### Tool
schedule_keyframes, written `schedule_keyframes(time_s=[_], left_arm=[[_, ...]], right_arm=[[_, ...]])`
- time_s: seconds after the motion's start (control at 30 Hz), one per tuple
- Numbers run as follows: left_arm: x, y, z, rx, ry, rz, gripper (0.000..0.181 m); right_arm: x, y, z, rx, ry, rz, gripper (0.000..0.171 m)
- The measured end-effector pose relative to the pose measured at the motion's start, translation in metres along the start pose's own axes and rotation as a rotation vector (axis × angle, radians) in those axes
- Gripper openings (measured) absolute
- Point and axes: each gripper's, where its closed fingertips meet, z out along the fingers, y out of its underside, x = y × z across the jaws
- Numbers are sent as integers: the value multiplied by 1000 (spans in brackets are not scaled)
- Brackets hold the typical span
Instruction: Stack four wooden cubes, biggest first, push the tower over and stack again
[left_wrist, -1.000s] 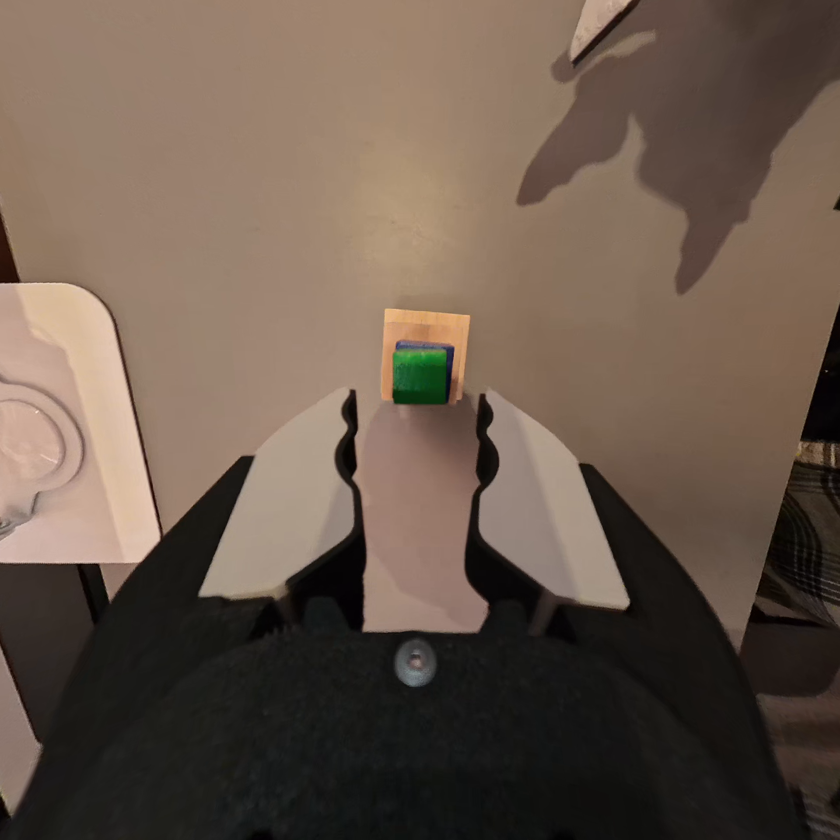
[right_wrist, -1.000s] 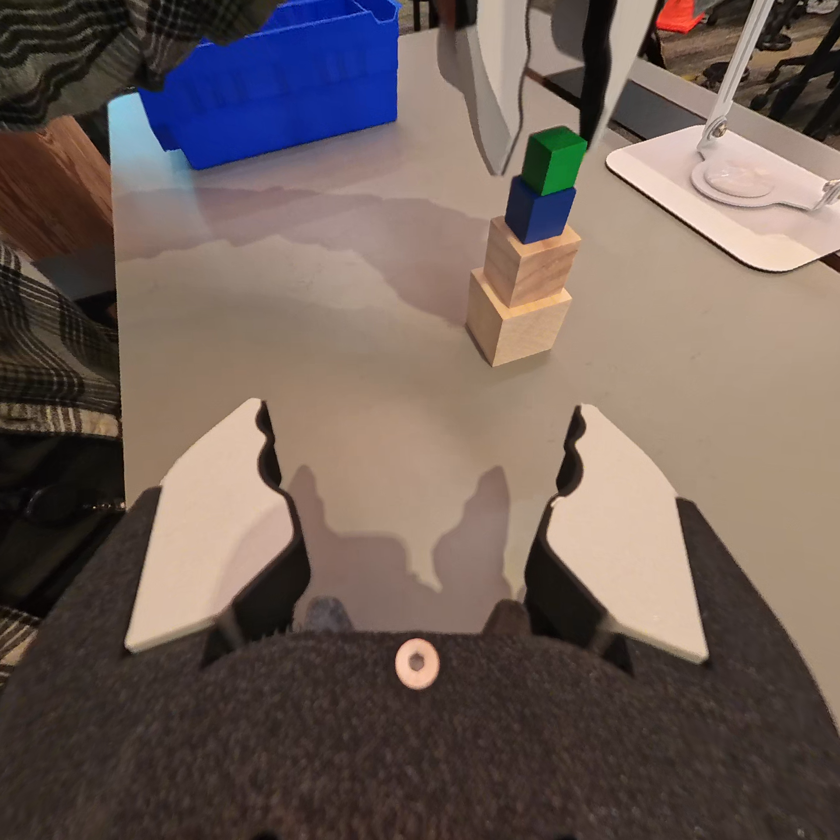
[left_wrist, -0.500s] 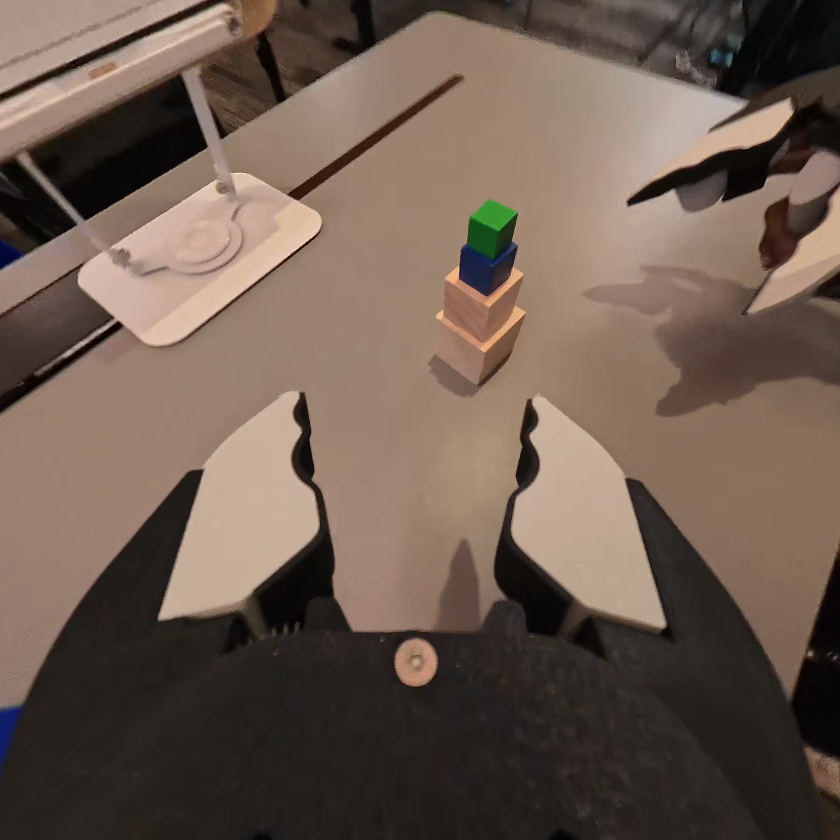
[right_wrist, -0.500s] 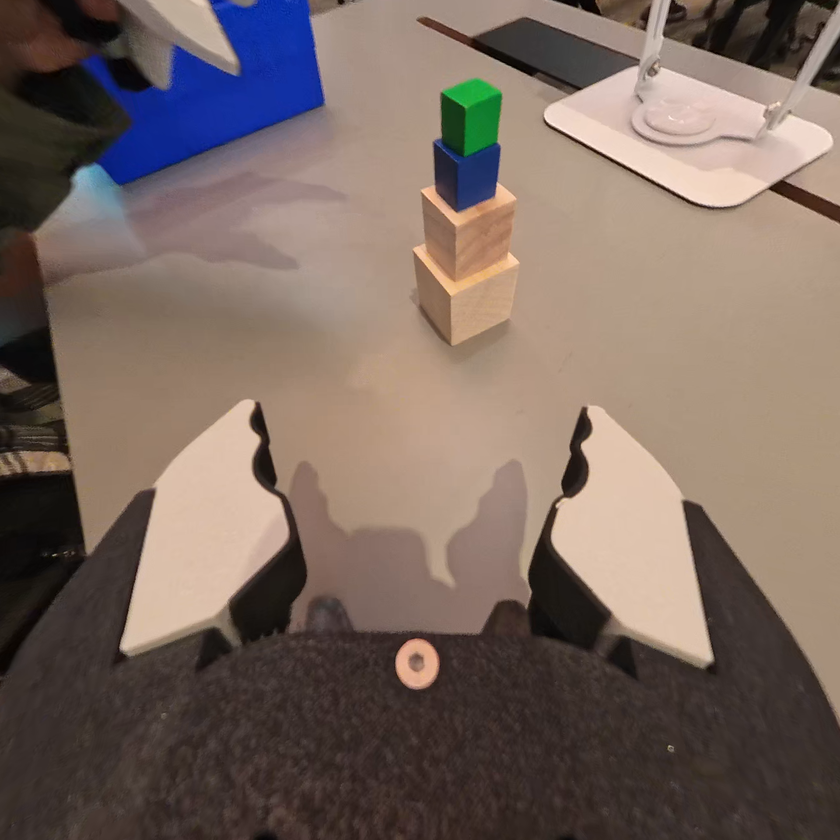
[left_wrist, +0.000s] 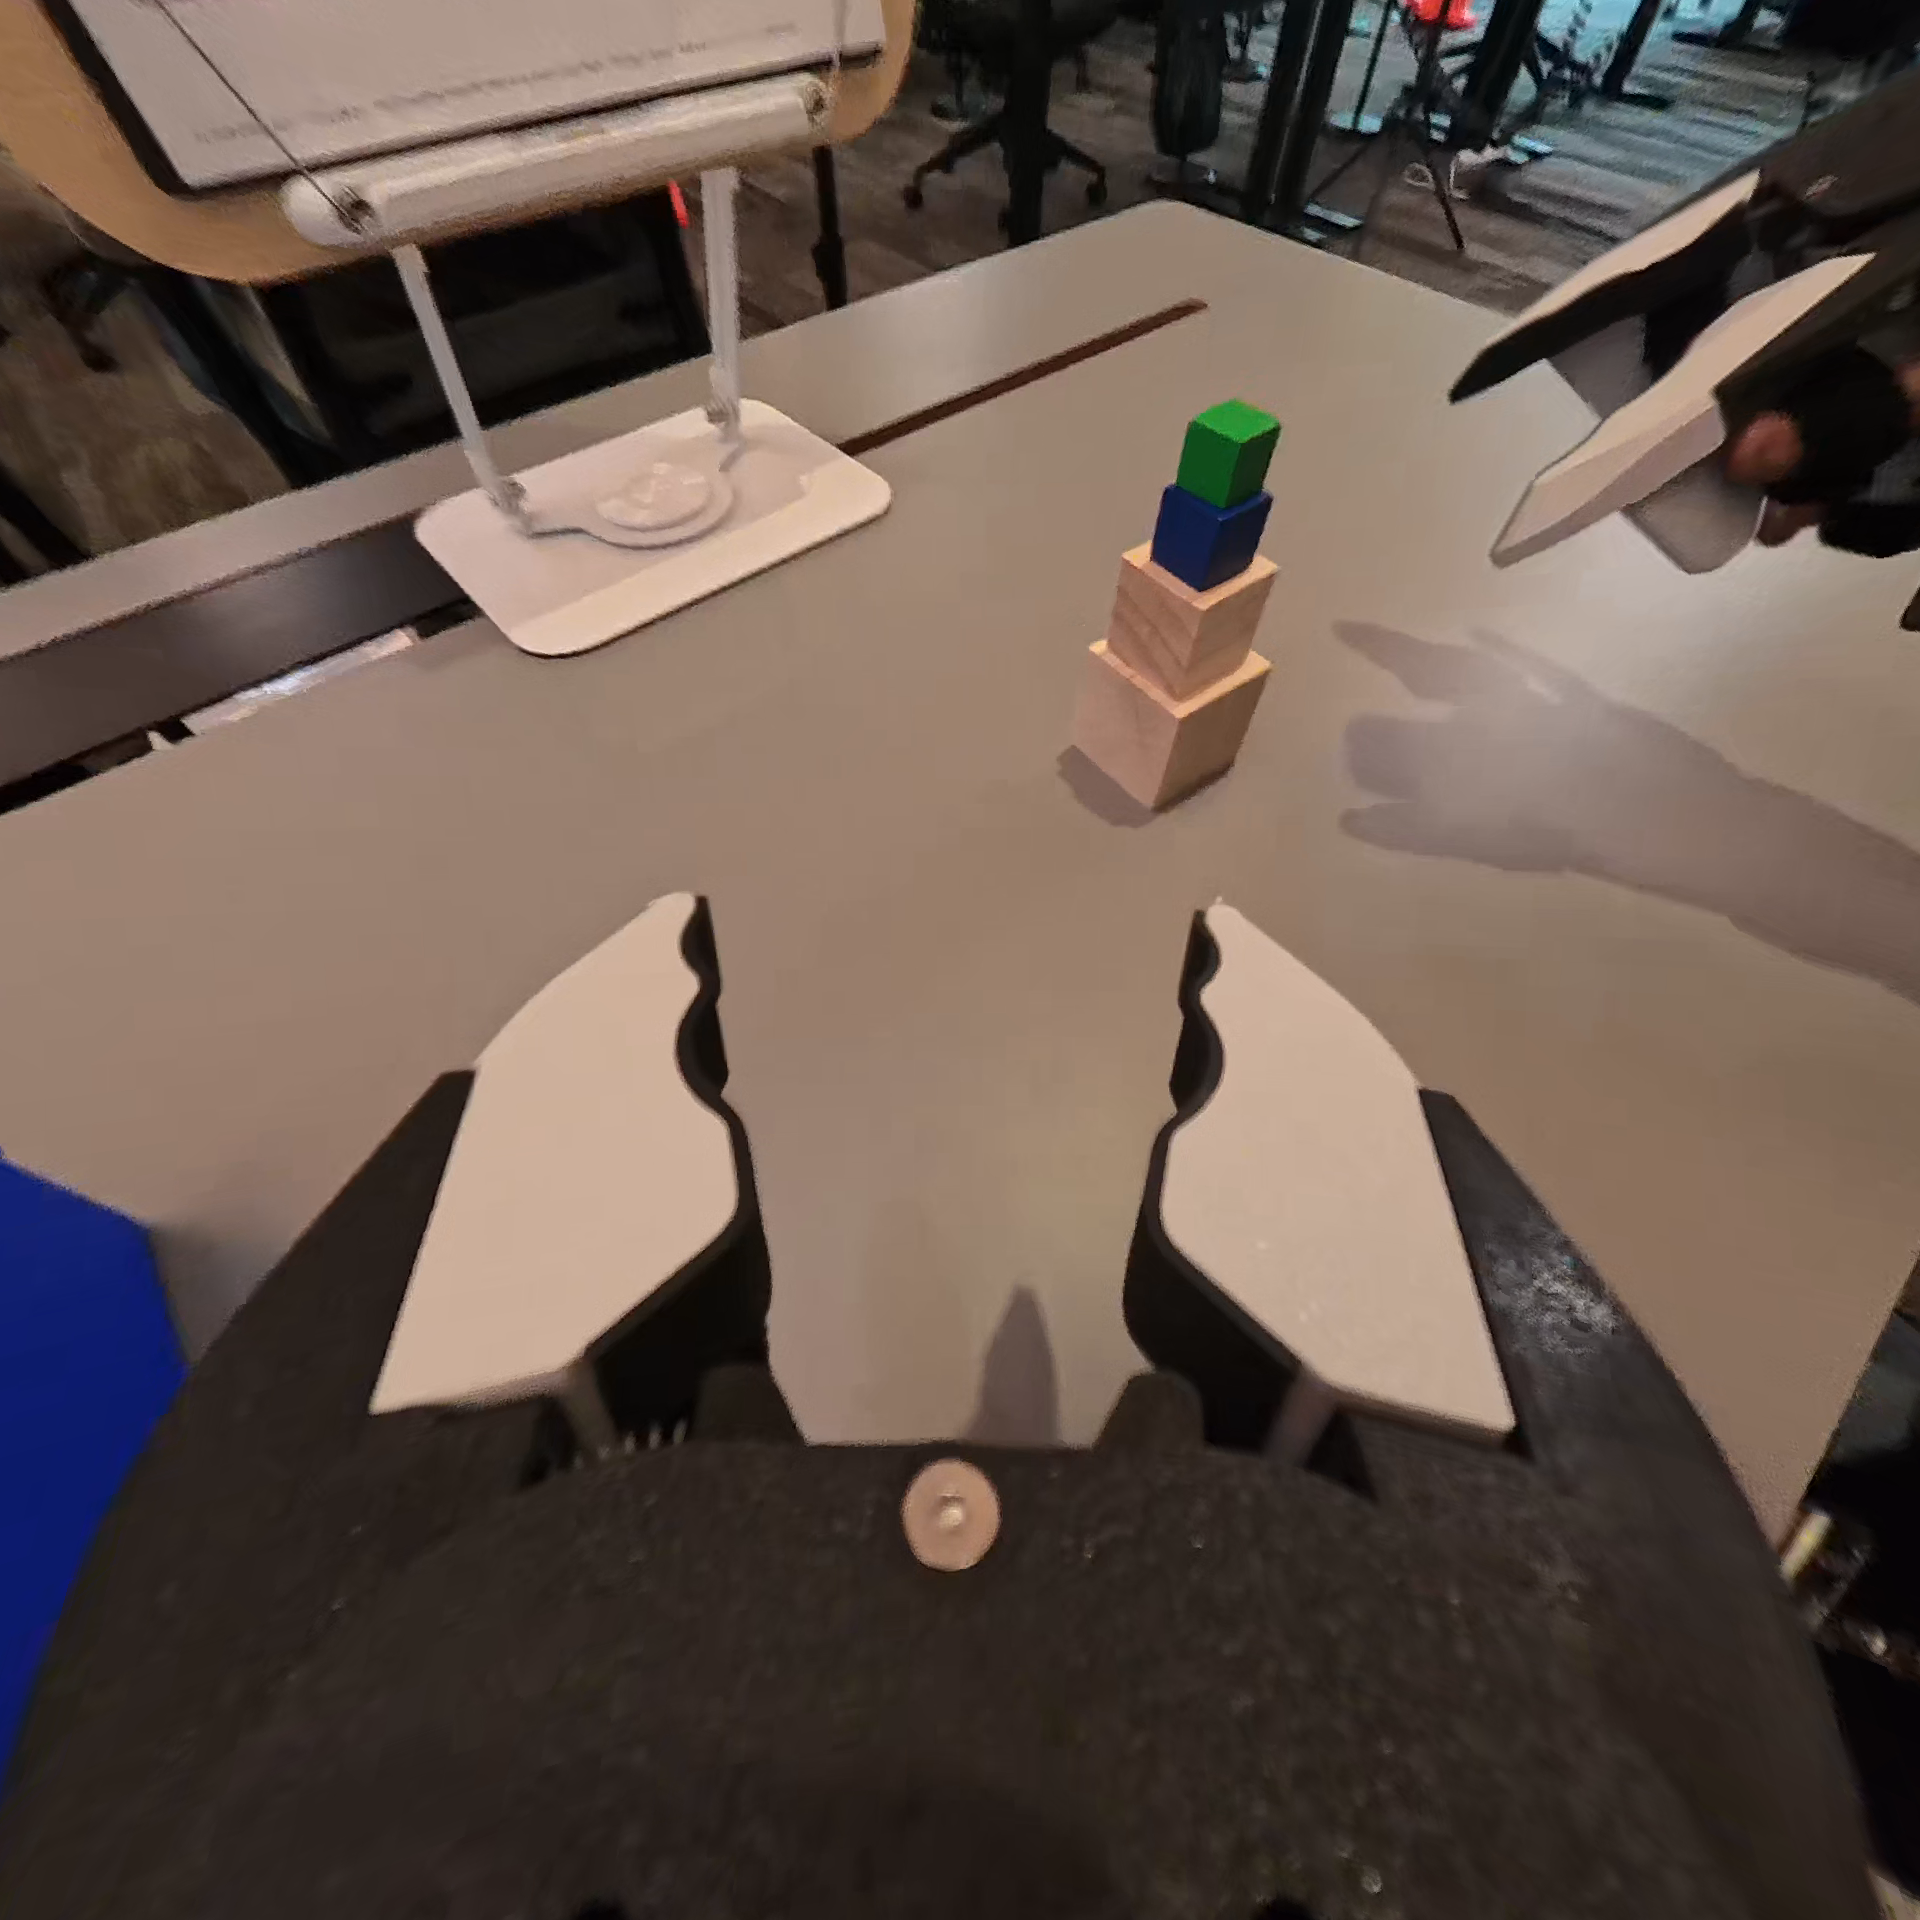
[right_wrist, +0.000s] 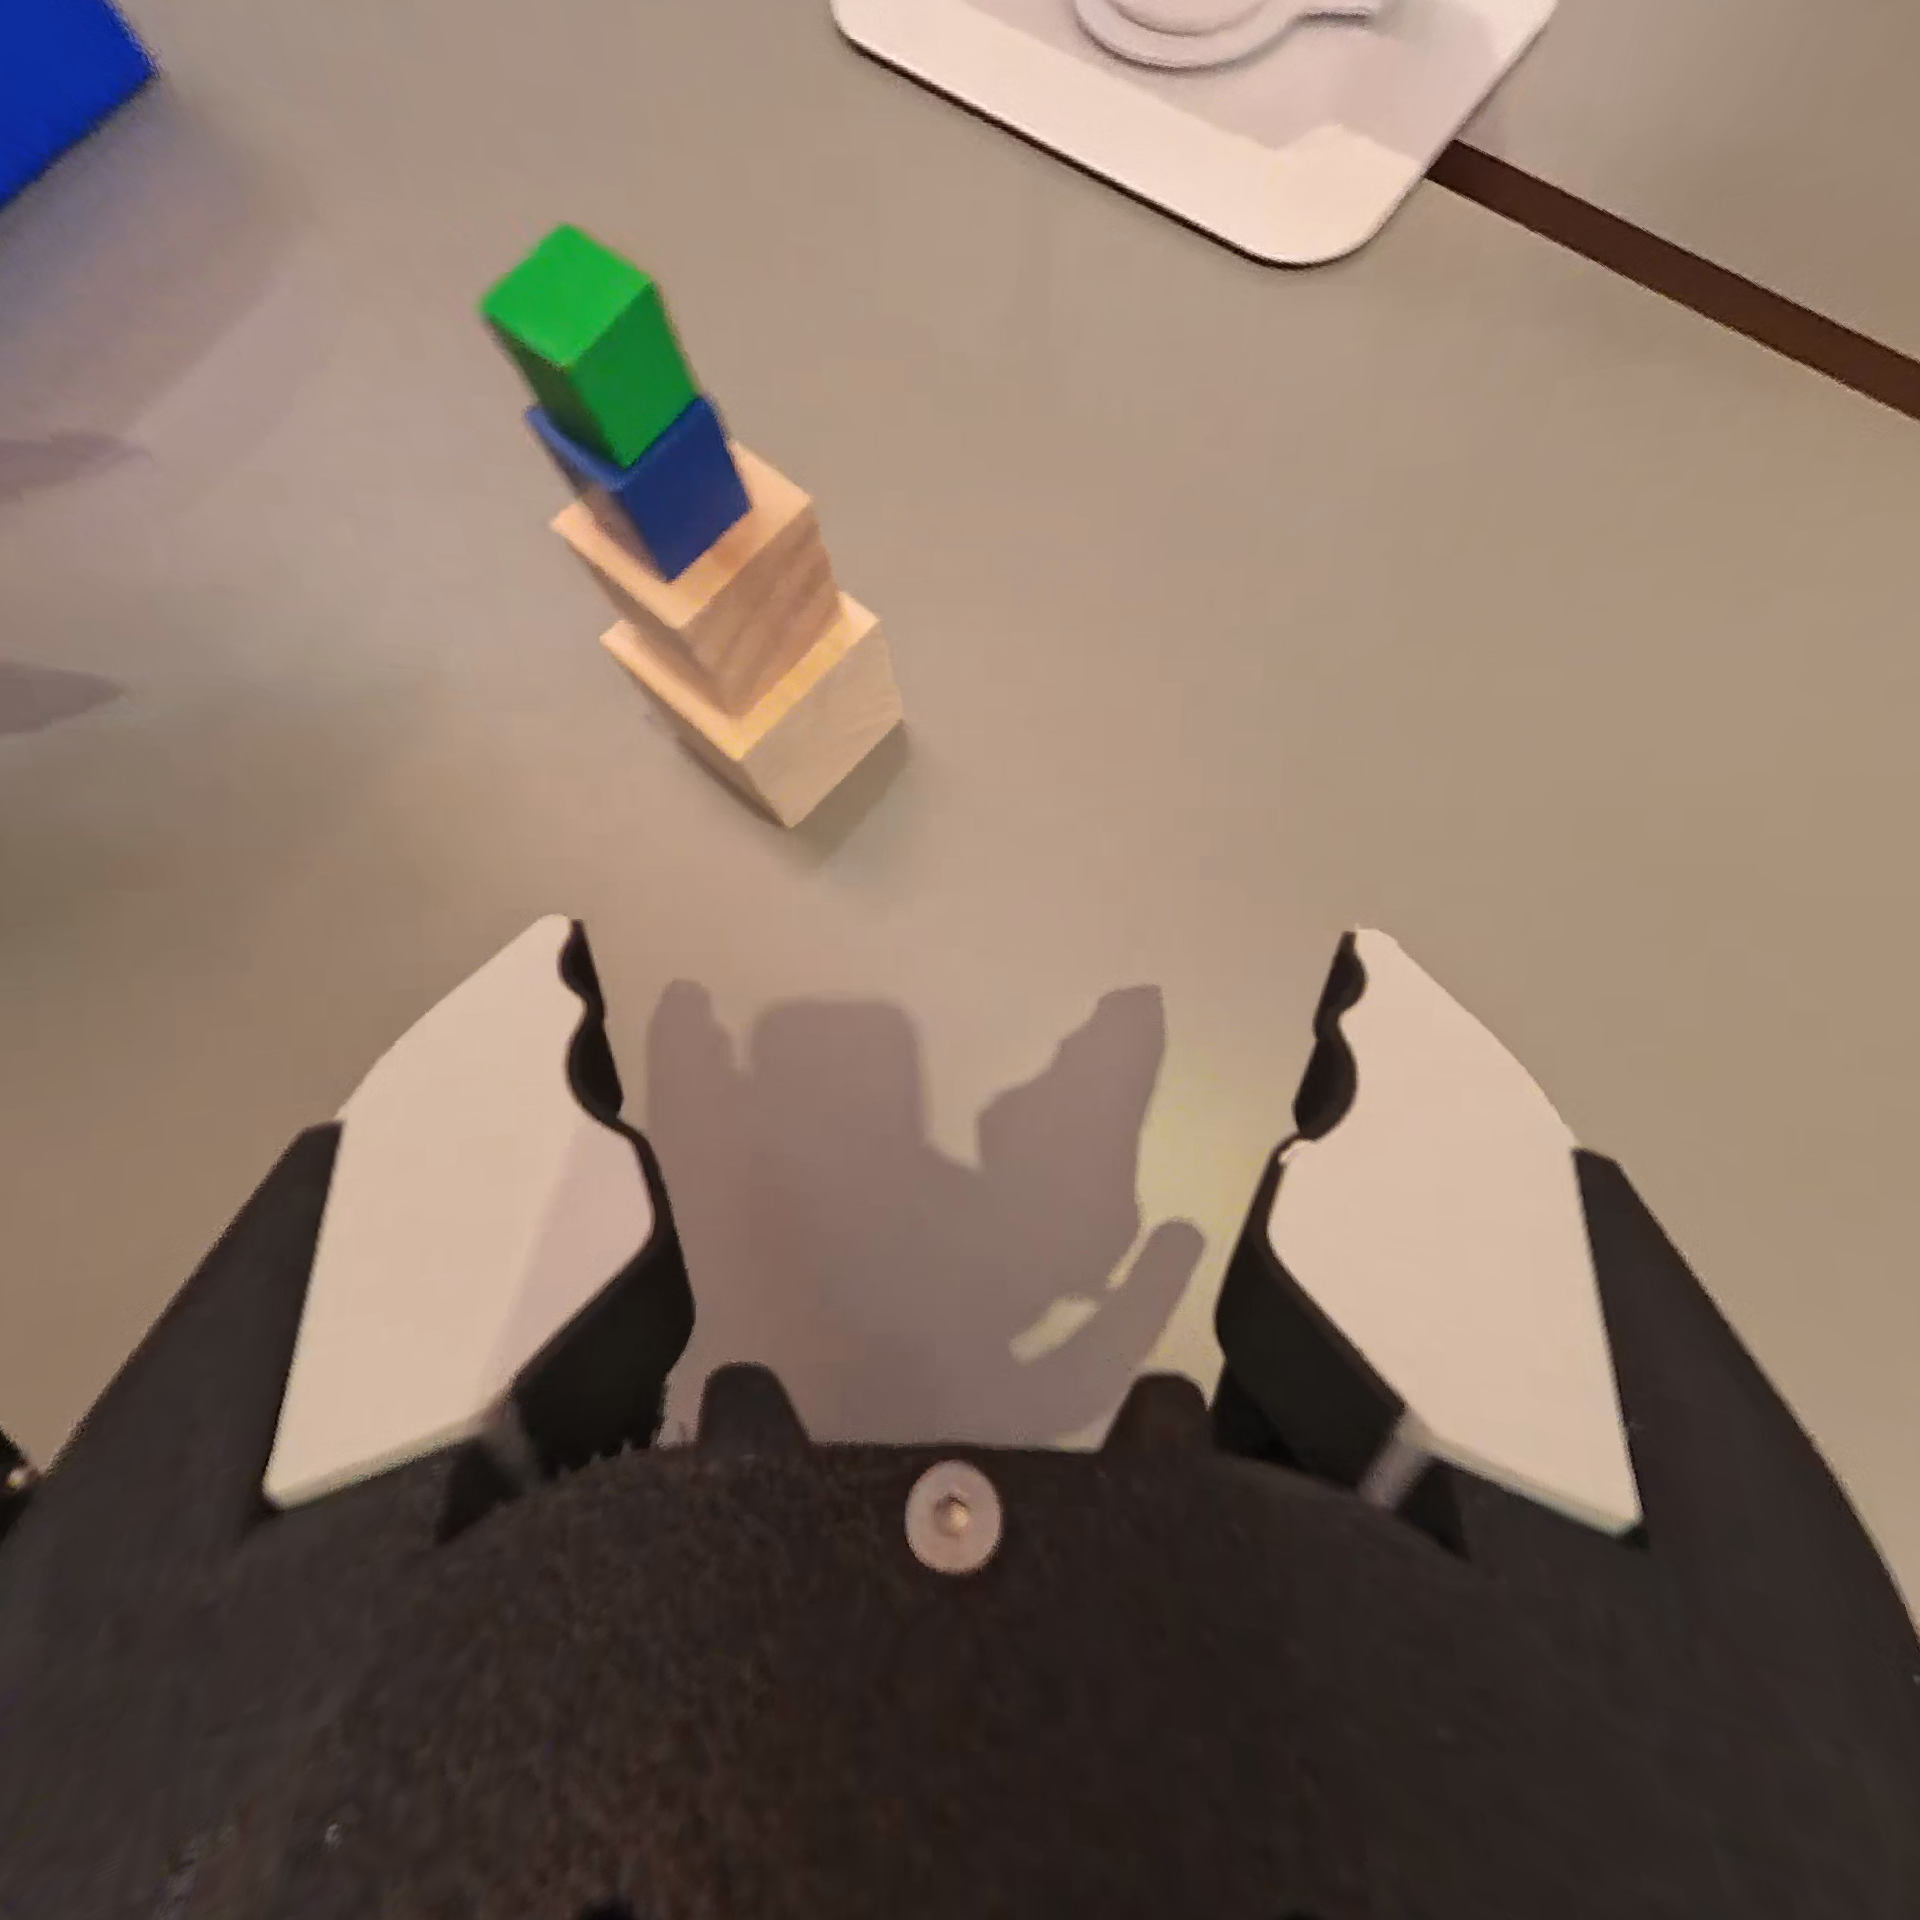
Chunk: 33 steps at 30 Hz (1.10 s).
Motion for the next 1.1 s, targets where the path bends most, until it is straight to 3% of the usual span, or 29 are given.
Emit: schedule_keyframes(time_s=[0.17,0.27,0.43,0.77,1.1], left_arm=[[-3,-1,-12,47,6,-17,84],[-9,0,-17,55,3,-34,84],[-24,6,-19,36,-66,-42,83],[-31,17,-10,3,-83,-58,83],[-31,22,-5,-16,-62,-53,82]], right_arm=[[11,-2,5,-65,75,125,112],[16,6,9,-128,114,206,70],[7,7,20,-149,8,335,0],[-13,-8,53,-258,21,414,0],[-51,-37,83,-307,-36,313,0]])
